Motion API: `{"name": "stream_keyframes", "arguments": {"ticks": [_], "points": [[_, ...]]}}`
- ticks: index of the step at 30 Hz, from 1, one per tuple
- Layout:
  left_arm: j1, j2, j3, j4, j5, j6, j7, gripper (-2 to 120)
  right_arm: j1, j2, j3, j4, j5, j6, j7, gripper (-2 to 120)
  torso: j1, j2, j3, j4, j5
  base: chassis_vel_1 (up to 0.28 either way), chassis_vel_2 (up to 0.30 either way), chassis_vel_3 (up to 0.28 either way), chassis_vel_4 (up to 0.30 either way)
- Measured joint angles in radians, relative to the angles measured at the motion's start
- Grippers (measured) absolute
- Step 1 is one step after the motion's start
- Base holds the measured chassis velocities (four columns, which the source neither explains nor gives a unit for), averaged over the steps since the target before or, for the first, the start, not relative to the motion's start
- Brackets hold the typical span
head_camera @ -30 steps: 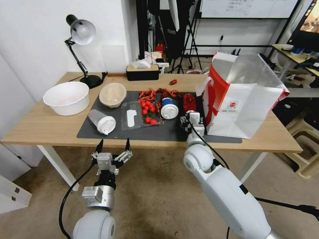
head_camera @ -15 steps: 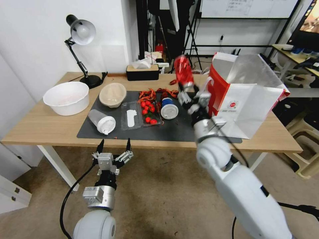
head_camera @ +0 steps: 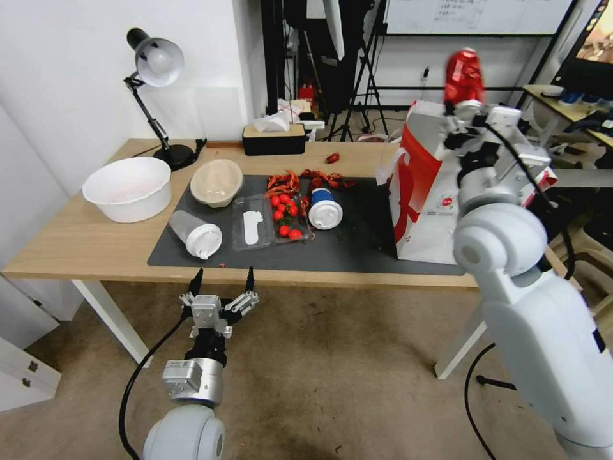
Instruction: Pick up the trash from the table and place it into the takeout bag.
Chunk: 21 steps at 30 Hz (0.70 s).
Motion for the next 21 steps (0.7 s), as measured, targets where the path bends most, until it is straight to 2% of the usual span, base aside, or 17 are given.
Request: {"name": "stream_keyframes", "arguments": {"ticks": [1, 3, 4, 5, 7, 8, 12, 17, 18, 20, 21], "points": [[0.000, 0.000, 0.001, 0.000, 0.001, 0.000, 0.000, 100, 0.008, -0.010, 0.019, 0.000, 0.017, -0.055, 0.040, 52, 0.000, 0.000, 0.000, -0.0002, 0.0000, 0.000, 0.000, 0.000, 0.000], [0.000, 0.000, 0.002, 0.000, 0.002, -0.001, 0.000, 100, 0.011, -0.014, 0.027, -0.001, 0.024, -0.079, 0.058, 52, 0.000, 0.000, 0.000, -0.0002, 0.0001, 0.000, 0.000, 0.000, 0.000], [0.000, 0.000, 0.002, 0.000, 0.002, -0.001, 0.000, 100, 0.015, -0.017, 0.037, -0.004, 0.032, -0.108, 0.081, 58, 0.000, 0.000, 0.000, -0.0001, 0.0002, 0.000, 0.000, 0.000, 0.000], [0.000, 0.000, 0.002, 0.000, 0.002, -0.001, 0.000, 100, 0.015, -0.017, 0.037, -0.004, 0.032, -0.108, 0.081, 58, 0.000, 0.000, 0.000, -0.0001, 0.0002, 0.000, 0.000, 0.000, 0.000], [0.002, 0.000, 0.003, 0.000, 0.003, -0.003, 0.000, 100, 0.013, -0.020, 0.086, -0.017, 0.056, -0.178, 0.126, 68, 0.000, 0.000, 0.000, 0.0000, 0.0000, 0.000, 0.000, 0.000, 0.000], [0.002, 0.000, 0.003, 0.000, 0.003, -0.003, 0.000, 100, 0.013, -0.020, 0.086, -0.017, 0.056, -0.178, 0.126, 68, 0.000, 0.000, 0.000, 0.0000, 0.0000, 0.000, 0.000, 0.000, 0.000], [0.009, 0.000, 0.002, -0.006, 0.003, -0.007, 0.002, 100, 0.002, -0.020, 0.130, -0.021, 0.102, -0.215, 0.145, 88, 0.000, 0.000, 0.000, 0.0001, 0.0000, 0.000, 0.000, 0.000, 0.000], [0.011, 0.000, 0.002, -0.012, 0.004, -0.007, 0.003, 100, -0.007, -0.022, 0.139, -0.019, 0.120, -0.212, 0.143, 98, 0.000, 0.000, 0.000, 0.0000, 0.0000, 0.000, 0.000, 0.000, 0.000], [0.012, 0.000, 0.002, -0.012, 0.004, -0.007, 0.003, 100, -0.006, -0.022, 0.138, -0.019, 0.133, -0.176, 0.135, 100, 0.000, 0.000, 0.000, 0.0000, 0.0000, 0.000, 0.000, 0.000, 0.000], [0.012, 0.000, 0.002, -0.013, 0.004, -0.007, 0.003, 100, -0.008, -0.022, 0.138, -0.012, 0.158, -0.062, 0.056, 100, 0.000, 0.000, 0.000, 0.0000, 0.0000, 0.000, 0.000, 0.000, 0.000], [0.012, 0.000, 0.002, -0.013, 0.004, -0.007, 0.003, 100, -0.008, -0.022, 0.138, -0.012, 0.158, -0.062, 0.056, 100, 0.000, 0.000, 0.000, 0.0000, 0.0000, 0.000, 0.000, 0.000, 0.000]]}}
